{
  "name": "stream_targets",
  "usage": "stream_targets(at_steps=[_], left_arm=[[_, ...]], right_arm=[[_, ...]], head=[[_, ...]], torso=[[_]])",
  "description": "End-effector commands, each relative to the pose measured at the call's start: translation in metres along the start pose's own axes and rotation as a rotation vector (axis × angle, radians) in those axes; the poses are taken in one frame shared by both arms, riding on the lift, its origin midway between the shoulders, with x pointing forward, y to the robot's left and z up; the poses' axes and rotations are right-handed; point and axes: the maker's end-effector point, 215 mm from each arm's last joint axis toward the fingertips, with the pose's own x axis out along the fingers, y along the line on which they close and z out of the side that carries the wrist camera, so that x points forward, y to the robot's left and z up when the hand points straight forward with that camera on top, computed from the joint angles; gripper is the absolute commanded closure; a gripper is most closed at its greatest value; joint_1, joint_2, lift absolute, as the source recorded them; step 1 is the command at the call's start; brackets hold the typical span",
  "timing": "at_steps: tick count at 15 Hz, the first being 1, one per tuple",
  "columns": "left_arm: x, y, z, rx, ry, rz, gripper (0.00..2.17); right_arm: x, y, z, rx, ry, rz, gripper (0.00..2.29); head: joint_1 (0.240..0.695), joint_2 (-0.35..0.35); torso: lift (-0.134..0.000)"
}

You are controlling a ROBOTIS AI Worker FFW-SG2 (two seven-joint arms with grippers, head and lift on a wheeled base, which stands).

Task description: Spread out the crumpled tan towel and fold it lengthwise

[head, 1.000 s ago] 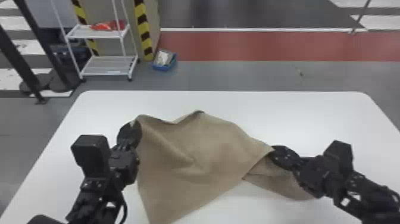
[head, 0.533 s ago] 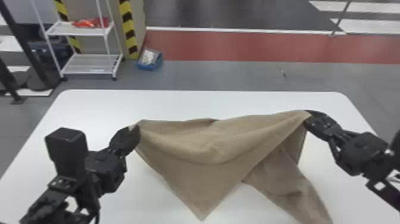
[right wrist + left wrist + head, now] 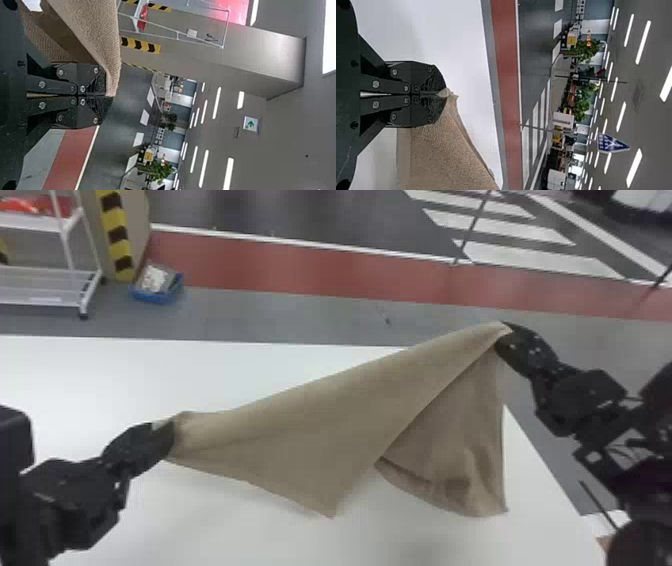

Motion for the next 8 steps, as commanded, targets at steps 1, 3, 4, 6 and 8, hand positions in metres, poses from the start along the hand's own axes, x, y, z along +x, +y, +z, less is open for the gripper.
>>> stream_targets(at_steps=[1, 3, 4, 6, 8], left_arm=[[0.015, -0.005, -0.008, -0.004, 0.019, -0.009, 2.14], [0.039, -0.008, -0.007, -0.008, 0.03, -0.009, 2.14], [0.053, -0.008, -0.003, -0.005, 0.035, -0.003, 2.14], [0.074, -0.008, 0.012, -0.002, 0.024, 0.0, 2.14], [0.083, -0.014, 0.022, 0.005, 0.01, -0.009, 2.14]], right_arm=[[0.008, -0.011, -0.015, -0.004, 0.017, -0.017, 1.98], [0.018, -0.028, -0.032, 0.011, 0.009, -0.05, 1.98], [0.025, -0.04, -0.038, 0.011, 0.01, -0.069, 1.98], [0.033, -0.061, -0.027, 0.005, -0.013, -0.102, 1.98], [0.026, -0.085, -0.014, 0.013, -0.033, -0.151, 1.98]], head=[[0.695, -0.299], [0.695, -0.32], [0.695, -0.326], [0.695, -0.34], [0.663, -0.35]], torso=[[-0.124], [-0.124], [-0.124], [-0.124], [-0.124]])
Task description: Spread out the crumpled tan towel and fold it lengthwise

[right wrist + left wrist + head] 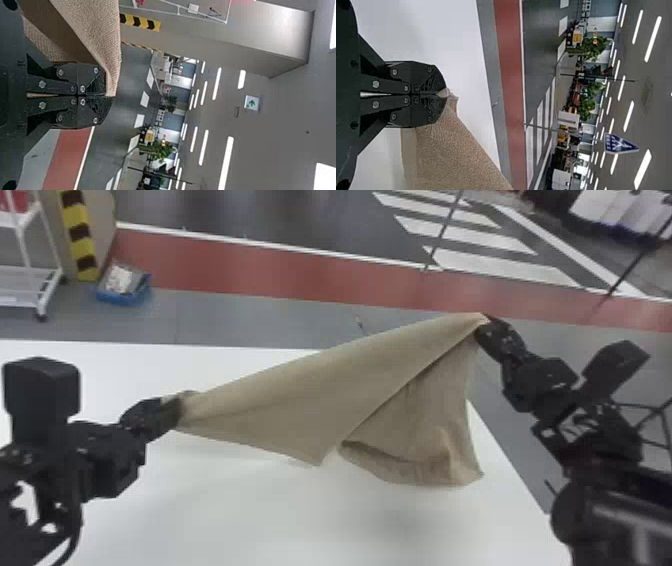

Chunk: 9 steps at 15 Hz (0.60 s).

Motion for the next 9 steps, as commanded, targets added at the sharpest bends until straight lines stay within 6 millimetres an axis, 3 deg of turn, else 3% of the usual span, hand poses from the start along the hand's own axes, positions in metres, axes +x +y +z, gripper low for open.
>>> stream_targets(at_steps=[1, 2, 3, 6, 8, 9], left_arm=[[0.011, -0.003, 0.007, 0.007, -0.004, -0.009, 2.14], [0.012, 0.001, 0.002, 0.003, 0.007, -0.006, 2.14], [0.012, 0.014, -0.016, -0.004, 0.053, 0.013, 2.14], [-0.005, 0.073, -0.042, -0.032, 0.144, 0.136, 2.14], [-0.021, 0.106, -0.061, -0.058, 0.215, 0.204, 2.14], [-0.031, 0.125, -0.071, -0.057, 0.252, 0.255, 2.14]], right_arm=[[-0.009, -0.023, 0.019, 0.033, -0.037, -0.023, 1.98], [-0.017, -0.016, 0.018, 0.046, -0.029, 0.01, 1.98], [-0.023, -0.002, 0.024, 0.008, -0.019, 0.06, 1.98], [-0.035, 0.076, -0.001, -0.045, 0.011, 0.189, 1.98], [-0.046, 0.123, -0.022, -0.079, 0.034, 0.263, 1.98], [-0.053, 0.15, -0.032, -0.083, 0.045, 0.313, 1.98]], head=[[0.65, -0.35], [0.64, -0.35], [0.63, -0.35], [0.657, -0.35], [0.693, -0.293], [0.695, -0.224]], torso=[[-0.124], [-0.124], [-0.124], [-0.124], [-0.124], [-0.124]])
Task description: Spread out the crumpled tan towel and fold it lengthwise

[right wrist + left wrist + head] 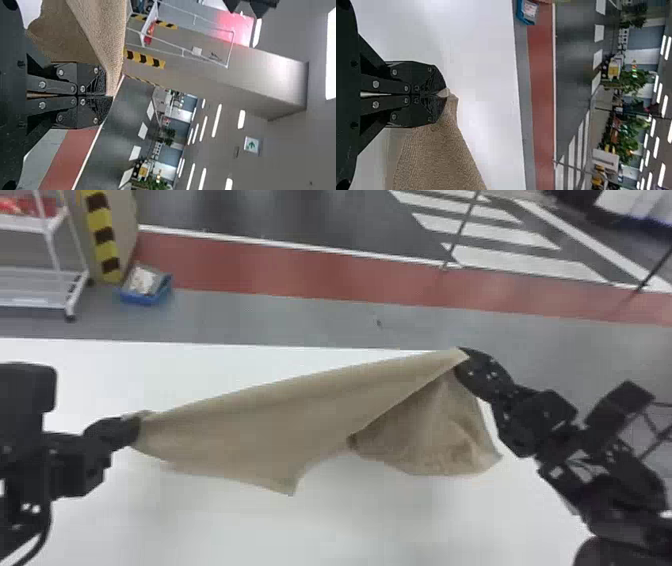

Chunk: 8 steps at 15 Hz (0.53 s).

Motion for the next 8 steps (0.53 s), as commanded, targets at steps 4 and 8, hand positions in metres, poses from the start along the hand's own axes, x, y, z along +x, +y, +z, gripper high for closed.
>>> stream_targets(at_steps=[4, 8], left_arm=[[-0.014, 0.073, -0.01, 0.027, 0.045, 0.207, 2.14], [-0.017, 0.113, -0.005, 0.051, 0.053, 0.33, 2.14]], right_arm=[[-0.011, 0.113, -0.026, -0.023, 0.025, 0.179, 1.98], [-0.025, 0.162, -0.055, -0.038, 0.111, 0.286, 1.98]], head=[[0.695, -0.08], [0.695, 0.036]], torso=[[-0.124], [-0.124]])
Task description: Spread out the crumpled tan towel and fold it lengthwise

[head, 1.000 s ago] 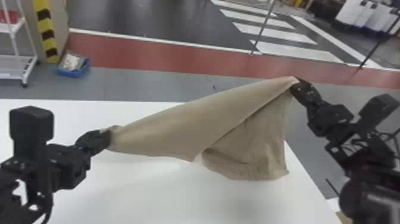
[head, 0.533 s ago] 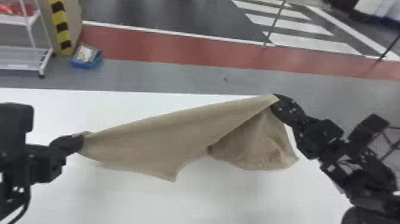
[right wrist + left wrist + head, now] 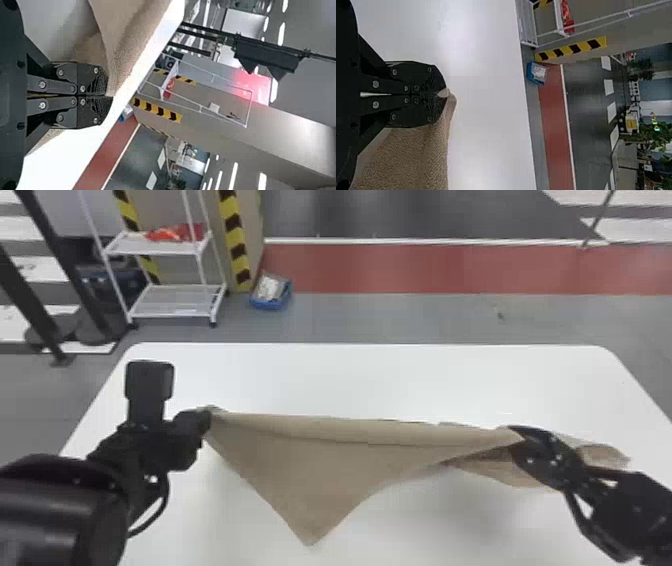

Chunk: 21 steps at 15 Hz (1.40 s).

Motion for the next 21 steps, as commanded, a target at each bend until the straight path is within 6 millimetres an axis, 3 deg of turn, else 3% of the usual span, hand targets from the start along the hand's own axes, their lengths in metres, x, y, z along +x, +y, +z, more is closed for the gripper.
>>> stream_targets(at_steps=[1, 2, 3, 4, 5, 7, 8, 9, 11, 14, 16, 19, 20, 21], left_arm=[[0.007, 0.021, -0.004, 0.008, 0.021, 0.052, 2.14], [0.01, 0.025, -0.006, 0.006, 0.029, 0.064, 2.06], [0.01, 0.025, -0.007, 0.003, 0.03, 0.064, 1.6], [0.01, 0.021, -0.01, 0.0, 0.032, 0.058, 0.67], [0.009, 0.017, -0.011, 0.003, 0.026, 0.052, 0.04], [0.008, 0.017, 0.0, -0.002, -0.032, 0.111, 0.0], [0.006, 0.019, 0.014, -0.006, -0.095, 0.149, 0.02], [0.003, 0.023, 0.022, -0.01, -0.135, 0.183, 0.03], [-0.008, 0.026, 0.013, -0.022, -0.136, 0.191, 0.04], [-0.026, 0.015, 0.008, -0.046, -0.145, 0.151, 0.04], [-0.029, 0.03, 0.008, 0.004, -0.153, 0.249, 0.04], [-0.044, 0.039, 0.017, -0.011, -0.236, 0.279, 0.04], [-0.056, 0.044, 0.035, -0.017, -0.332, 0.303, 0.04], [-0.061, 0.049, 0.039, 0.0, -0.369, 0.324, 0.04]], right_arm=[[0.0, 0.042, -0.016, 0.009, 0.044, 0.095, 1.98], [0.002, 0.061, -0.018, 0.014, 0.05, 0.133, 1.98], [0.008, 0.073, -0.024, 0.005, 0.07, 0.147, 1.97], [0.016, 0.081, -0.036, -0.003, 0.114, 0.14, 1.86], [0.019, 0.076, -0.04, -0.003, 0.131, 0.101, 1.53], [0.018, 0.057, -0.042, -0.007, 0.139, 0.038, 0.39], [0.014, 0.045, -0.043, -0.007, 0.14, 0.016, 0.11], [0.009, 0.033, -0.043, 0.0, 0.136, -0.004, 0.06], [-0.007, 0.001, -0.044, 0.015, 0.127, -0.067, 0.06], [-0.032, -0.054, -0.067, 0.005, 0.173, -0.207, 0.06], [-0.048, -0.078, -0.07, -0.001, 0.165, -0.257, 0.06], [-0.057, -0.088, -0.07, -0.002, 0.147, -0.282, 0.06], [-0.06, -0.089, -0.075, 0.004, 0.154, -0.285, 0.06], [-0.06, -0.089, -0.076, 0.0, 0.15, -0.286, 0.06]], head=[[0.695, 0.052], [0.695, 0.073], [0.695, 0.116], [0.695, 0.138], [0.695, 0.151], [0.695, 0.161], [0.695, 0.157], [0.695, 0.153], [0.695, 0.134], [0.695, 0.059], [0.695, 0.011], [0.695, -0.031], [0.695, -0.036], [0.695, -0.039]], torso=[[-0.124], [-0.124], [-0.124], [-0.124], [-0.124], [-0.124], [-0.124], [-0.124], [-0.124], [-0.124], [-0.124], [-0.124], [-0.124], [-0.124]])
